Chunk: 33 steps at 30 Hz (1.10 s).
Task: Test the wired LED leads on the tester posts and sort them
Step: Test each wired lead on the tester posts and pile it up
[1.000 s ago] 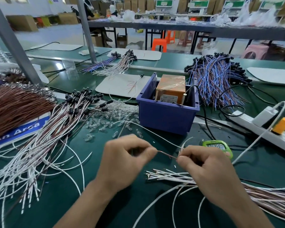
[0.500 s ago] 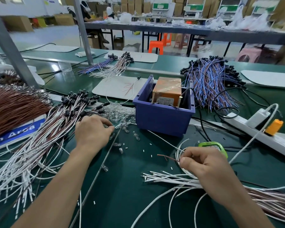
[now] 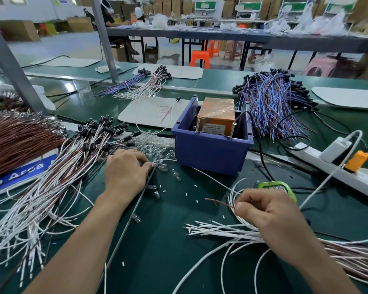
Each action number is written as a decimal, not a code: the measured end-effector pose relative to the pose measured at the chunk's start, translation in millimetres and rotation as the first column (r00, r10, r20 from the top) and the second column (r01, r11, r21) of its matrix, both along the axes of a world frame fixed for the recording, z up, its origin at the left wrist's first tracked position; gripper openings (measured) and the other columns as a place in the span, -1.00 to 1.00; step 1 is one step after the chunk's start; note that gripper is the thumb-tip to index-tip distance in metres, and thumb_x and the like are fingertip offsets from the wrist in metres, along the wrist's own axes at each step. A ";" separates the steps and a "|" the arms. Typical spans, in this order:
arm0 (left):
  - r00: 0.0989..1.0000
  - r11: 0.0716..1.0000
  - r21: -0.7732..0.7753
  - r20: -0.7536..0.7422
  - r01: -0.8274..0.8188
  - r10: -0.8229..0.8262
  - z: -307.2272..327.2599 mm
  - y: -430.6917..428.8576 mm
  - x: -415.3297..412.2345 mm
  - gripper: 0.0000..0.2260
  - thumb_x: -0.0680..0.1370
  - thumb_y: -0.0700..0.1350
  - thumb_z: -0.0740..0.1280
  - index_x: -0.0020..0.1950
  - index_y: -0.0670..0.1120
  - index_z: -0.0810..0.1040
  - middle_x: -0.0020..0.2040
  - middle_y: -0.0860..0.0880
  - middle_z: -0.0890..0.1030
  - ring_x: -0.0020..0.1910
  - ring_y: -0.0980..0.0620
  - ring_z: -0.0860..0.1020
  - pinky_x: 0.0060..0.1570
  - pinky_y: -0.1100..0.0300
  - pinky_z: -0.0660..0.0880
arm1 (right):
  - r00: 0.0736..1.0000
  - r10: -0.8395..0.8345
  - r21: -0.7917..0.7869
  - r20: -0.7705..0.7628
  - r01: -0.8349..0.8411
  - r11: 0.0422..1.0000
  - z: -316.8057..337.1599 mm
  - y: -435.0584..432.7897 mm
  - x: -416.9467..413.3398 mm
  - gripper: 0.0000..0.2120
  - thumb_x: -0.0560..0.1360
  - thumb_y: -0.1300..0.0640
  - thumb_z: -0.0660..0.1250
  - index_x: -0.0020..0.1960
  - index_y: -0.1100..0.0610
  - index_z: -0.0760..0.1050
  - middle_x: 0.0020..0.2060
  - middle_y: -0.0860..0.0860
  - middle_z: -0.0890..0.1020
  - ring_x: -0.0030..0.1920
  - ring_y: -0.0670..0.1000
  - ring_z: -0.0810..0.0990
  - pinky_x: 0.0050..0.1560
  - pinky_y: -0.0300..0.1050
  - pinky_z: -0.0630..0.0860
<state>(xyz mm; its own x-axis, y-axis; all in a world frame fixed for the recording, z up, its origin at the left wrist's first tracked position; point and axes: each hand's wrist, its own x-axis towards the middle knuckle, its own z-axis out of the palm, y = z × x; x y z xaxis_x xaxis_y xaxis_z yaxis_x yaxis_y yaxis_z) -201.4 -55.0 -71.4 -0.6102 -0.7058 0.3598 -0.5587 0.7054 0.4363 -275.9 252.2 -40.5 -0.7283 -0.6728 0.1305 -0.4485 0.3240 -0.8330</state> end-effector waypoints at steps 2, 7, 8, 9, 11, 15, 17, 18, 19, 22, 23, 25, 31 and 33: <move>0.996 1.000 -0.021 -0.093 -0.008 0.006 2.2 2.5 2.3 -0.95 0.54 -0.06 0.51 -0.07 -0.02 0.70 -0.02 -0.06 0.70 -0.03 0.00 0.46 0.16 -0.02 0.35 | 1.000 -0.024 -0.011 0.009 0.024 1.000 0.3 -0.3 0.6 -0.79 0.53 0.23 0.42 -0.27 0.07 0.61 -0.56 -0.12 0.36 -0.50 -0.15 0.27 -0.44 -0.31 0.21; 0.908 0.903 -0.378 -0.417 -0.204 0.030 19.2 17.2 20.4 -0.91 0.65 -0.07 0.36 0.00 -0.06 0.59 -0.27 -0.04 0.62 -0.26 -0.03 0.47 -0.06 0.04 0.29 | 0.987 -0.052 0.025 -0.153 0.057 0.998 6.0 0.8 8.3 -0.84 0.54 0.10 0.36 -0.22 0.01 0.56 -0.55 -0.11 0.41 -0.50 -0.12 0.33 -0.45 -0.25 0.26; 0.858 0.858 -0.440 -0.514 -0.265 0.002 24.4 20.1 25.7 -0.89 0.67 -0.07 0.33 -0.01 -0.07 0.57 -0.30 -0.01 0.57 -0.26 -0.05 0.47 -0.08 0.03 0.29 | 0.978 -0.055 0.043 -0.200 0.065 0.997 8.8 1.4 11.3 -0.86 0.53 0.08 0.37 -0.22 -0.01 0.54 -0.55 -0.11 0.43 -0.50 -0.11 0.35 -0.44 -0.24 0.28; 0.807 0.830 -0.471 -0.590 -0.300 -0.043 28.9 22.7 31.0 -0.87 0.68 -0.08 0.31 -0.02 -0.08 0.55 -0.31 0.01 0.53 -0.25 -0.04 0.45 -0.08 0.02 0.29 | 0.969 -0.063 0.053 -0.240 0.078 0.996 11.8 2.1 14.4 -0.87 0.51 0.07 0.38 -0.21 -0.02 0.53 -0.54 -0.10 0.45 -0.50 -0.09 0.37 -0.44 -0.24 0.30; 0.733 0.829 -0.492 -0.662 -0.264 -0.159 34.3 28.3 38.6 -0.86 0.70 -0.11 0.24 -0.03 -0.11 0.50 -0.26 0.00 0.51 -0.24 -0.04 0.39 -0.07 0.02 0.25 | 0.943 -0.115 0.031 -0.313 0.131 0.991 17.5 4.9 17.8 -0.86 0.52 0.06 0.40 -0.22 -0.01 0.52 -0.50 -0.09 0.49 -0.46 -0.06 0.43 -0.44 -0.24 0.31; 0.676 0.842 -0.534 -0.593 0.075 -0.437 37.9 58.7 38.5 -0.89 0.70 -0.14 0.19 -0.01 -0.07 0.46 -0.16 0.03 0.50 -0.18 0.06 0.33 -0.11 0.03 0.34 | 0.808 -0.382 -0.123 -0.447 0.368 0.922 30.8 18.8 12.4 -0.76 0.52 -0.11 0.27 -0.22 0.02 0.49 -0.42 -0.10 0.53 -0.35 -0.02 0.49 -0.37 -0.10 0.37; 0.665 0.775 -0.571 -0.471 0.271 -0.580 33.6 81.6 31.1 -0.93 0.67 -0.16 0.25 -0.01 -0.06 0.48 -0.24 -0.05 0.54 -0.20 -0.03 0.38 -0.11 0.02 0.38 | 0.736 -0.496 -0.254 -0.460 0.427 0.868 36.3 25.3 11.3 -0.72 0.57 -0.11 0.22 -0.22 0.03 0.46 -0.44 -0.05 0.48 -0.38 -0.01 0.44 -0.34 -0.08 0.34; 0.652 0.723 -0.585 -0.391 0.369 -0.649 29.9 94.2 26.8 -0.95 0.65 -0.19 0.28 0.00 -0.06 0.49 -0.26 -0.05 0.53 -0.21 -0.05 0.39 -0.09 0.05 0.39 | 0.705 -0.519 -0.304 -0.483 0.421 0.855 37.9 25.6 12.8 -0.73 0.60 -0.08 0.21 -0.21 0.02 0.47 -0.44 -0.09 0.47 -0.35 -0.04 0.44 -0.29 -0.04 0.37; 0.630 0.662 -0.594 -0.310 0.457 -0.712 25.8 106.7 22.6 -0.94 0.63 -0.23 0.30 0.02 -0.06 0.49 -0.26 -0.03 0.51 -0.22 -0.05 0.40 -0.08 0.07 0.39 | 0.681 -0.509 -0.327 -0.526 0.390 0.861 37.9 23.4 15.8 -0.75 0.61 -0.04 0.22 -0.18 0.02 0.52 -0.33 -0.16 0.54 -0.24 -0.03 0.50 -0.19 0.00 0.43; 0.543 0.520 -0.589 -0.158 0.618 -0.825 16.9 131.5 13.0 -0.92 0.65 -0.25 0.26 0.08 -0.09 0.48 -0.21 0.00 0.55 -0.21 -0.05 0.45 -0.03 0.10 0.43 | 0.775 -0.247 -0.228 -0.581 0.137 0.964 32.0 8.7 27.3 -0.78 0.61 0.02 0.25 -0.10 0.07 0.60 0.11 -0.15 0.65 0.19 -0.06 0.56 0.24 -0.04 0.45; 0.520 0.515 -0.568 -0.172 0.641 -0.837 15.2 133.6 11.6 -0.92 0.67 -0.22 0.24 0.11 -0.09 0.49 -0.15 0.01 0.59 -0.18 -0.04 0.49 0.01 0.11 0.45 | 0.844 -0.139 -0.183 -0.519 0.050 0.982 29.1 3.8 29.7 -0.81 0.62 0.01 0.25 -0.05 0.01 0.62 0.08 -0.21 0.65 0.17 -0.13 0.58 0.23 -0.12 0.46; 0.494 0.560 -0.501 -0.271 0.660 -0.826 12.6 131.8 11.0 -0.92 0.71 -0.15 0.24 0.15 -0.05 0.52 0.00 0.10 0.60 -0.10 0.03 0.51 0.07 0.20 0.45 | 0.949 -0.021 -0.127 -0.315 -0.021 0.992 24.0 -2.2 30.7 -0.84 0.63 -0.02 0.24 -0.01 -0.09 0.59 -0.18 -0.20 0.63 -0.10 -0.15 0.60 -0.02 -0.21 0.49; 0.639 0.777 -0.287 -0.447 0.561 -0.626 5.6 124.3 8.6 -0.96 0.64 0.01 0.37 0.00 0.09 0.57 -0.09 0.21 0.55 -0.07 0.22 0.49 0.07 0.49 0.32 | 0.989 -0.037 -0.129 -0.141 0.019 0.991 13.5 -3.5 18.7 -0.73 0.62 -0.11 0.20 -0.11 0.04 0.51 -0.39 -0.06 0.53 -0.38 -0.06 0.44 -0.35 -0.18 0.35; 0.664 0.813 -0.240 -0.479 0.530 -0.575 5.7 125.2 8.3 -0.95 0.61 0.04 0.40 -0.03 0.11 0.58 -0.15 0.19 0.56 -0.11 0.21 0.50 0.03 0.49 0.32 | 0.996 -0.061 -0.172 -0.067 0.049 0.984 10.3 -4.2 14.7 -0.80 0.62 -0.04 0.25 -0.09 0.00 0.56 -0.39 -0.08 0.58 -0.39 -0.09 0.46 -0.34 -0.19 0.39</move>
<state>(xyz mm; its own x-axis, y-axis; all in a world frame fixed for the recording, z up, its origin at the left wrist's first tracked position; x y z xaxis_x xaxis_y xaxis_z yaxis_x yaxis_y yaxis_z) -193.1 70.2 -65.7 -0.5898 -0.2571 0.7655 0.2333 0.8533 0.4664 -261.2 248.0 -30.2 -0.7480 -0.5955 0.2930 -0.4949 0.2061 -0.8442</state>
